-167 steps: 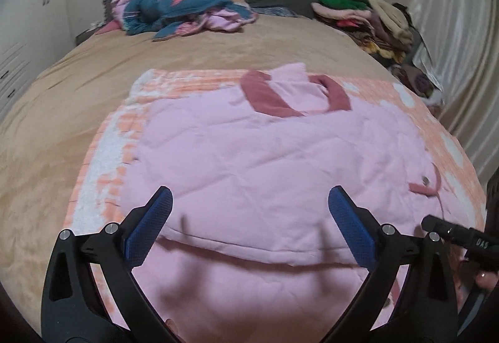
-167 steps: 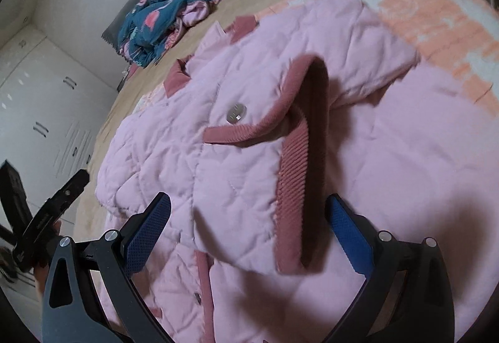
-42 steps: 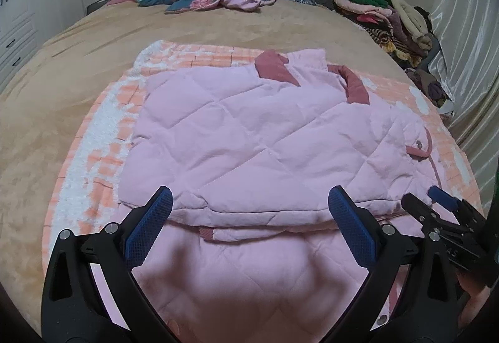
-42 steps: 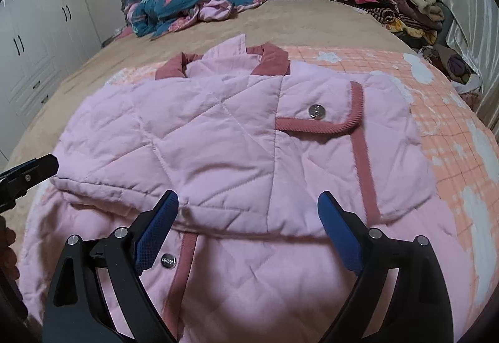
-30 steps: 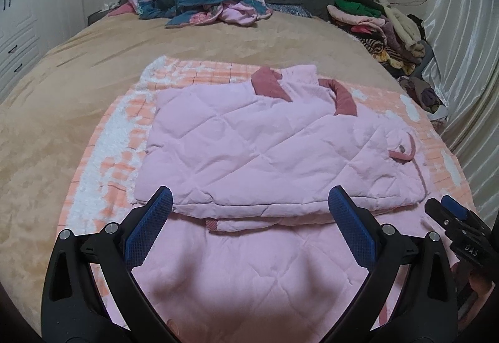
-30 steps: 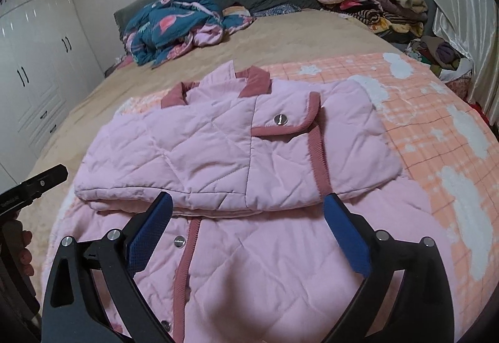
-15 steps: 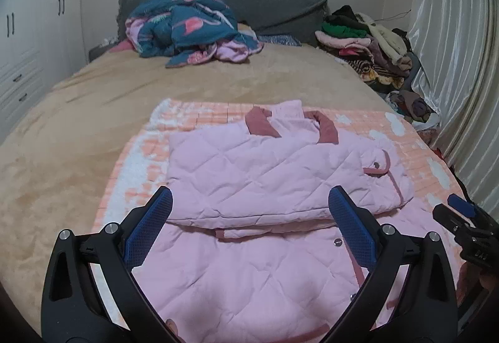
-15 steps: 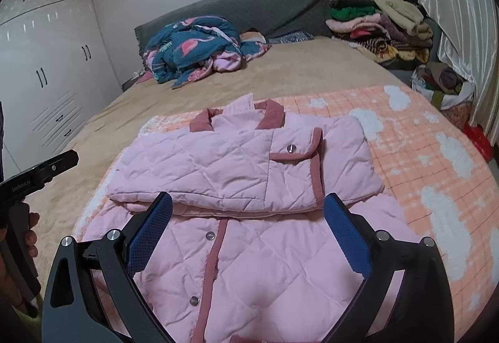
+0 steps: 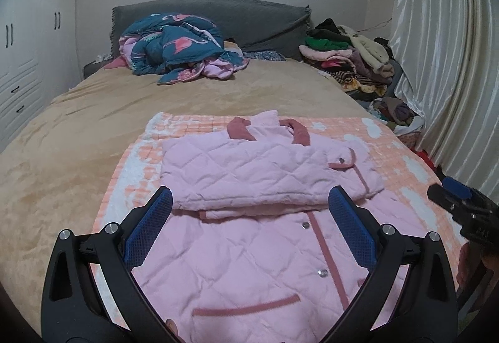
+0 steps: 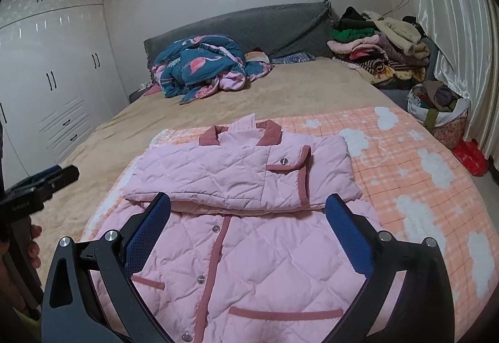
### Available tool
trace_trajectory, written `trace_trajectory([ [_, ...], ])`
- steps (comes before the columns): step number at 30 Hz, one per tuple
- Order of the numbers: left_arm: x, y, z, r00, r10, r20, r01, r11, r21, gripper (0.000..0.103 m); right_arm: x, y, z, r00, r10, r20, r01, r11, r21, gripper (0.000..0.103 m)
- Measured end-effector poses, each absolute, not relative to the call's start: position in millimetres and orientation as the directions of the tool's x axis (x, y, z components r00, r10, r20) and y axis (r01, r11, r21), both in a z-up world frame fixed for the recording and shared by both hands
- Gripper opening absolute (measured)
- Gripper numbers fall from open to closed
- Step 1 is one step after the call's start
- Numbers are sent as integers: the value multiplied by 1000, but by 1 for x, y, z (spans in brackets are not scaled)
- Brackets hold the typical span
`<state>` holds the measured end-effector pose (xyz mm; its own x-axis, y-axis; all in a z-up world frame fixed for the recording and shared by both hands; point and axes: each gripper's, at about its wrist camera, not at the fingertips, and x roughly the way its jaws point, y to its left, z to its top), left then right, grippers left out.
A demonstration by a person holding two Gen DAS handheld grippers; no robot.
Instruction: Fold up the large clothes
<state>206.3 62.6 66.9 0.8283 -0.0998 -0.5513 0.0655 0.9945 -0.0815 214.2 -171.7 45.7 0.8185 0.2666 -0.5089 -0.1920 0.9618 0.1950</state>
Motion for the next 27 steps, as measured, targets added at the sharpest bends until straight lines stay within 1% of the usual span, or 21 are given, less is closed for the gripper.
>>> trace_trajectory([
  [6,191,56,66,823,-93,-561,68,996,-65,94,194,-179,59,830,275,-485,-202,959,198,99],
  [13,170,53,72,833,-82,-547,61,996,-57,94,172,-190,73,846,262,-465,-199,963,181,99],
  [22,142,56,85,851,-73,-520,38,996,-77,94,147,-203,84,855,253,-452,-199,966,164,99],
  [27,130,56,85,851,-63,-522,28,997,-76,94,134,-210,88,858,241,-453,-199,970,140,99],
])
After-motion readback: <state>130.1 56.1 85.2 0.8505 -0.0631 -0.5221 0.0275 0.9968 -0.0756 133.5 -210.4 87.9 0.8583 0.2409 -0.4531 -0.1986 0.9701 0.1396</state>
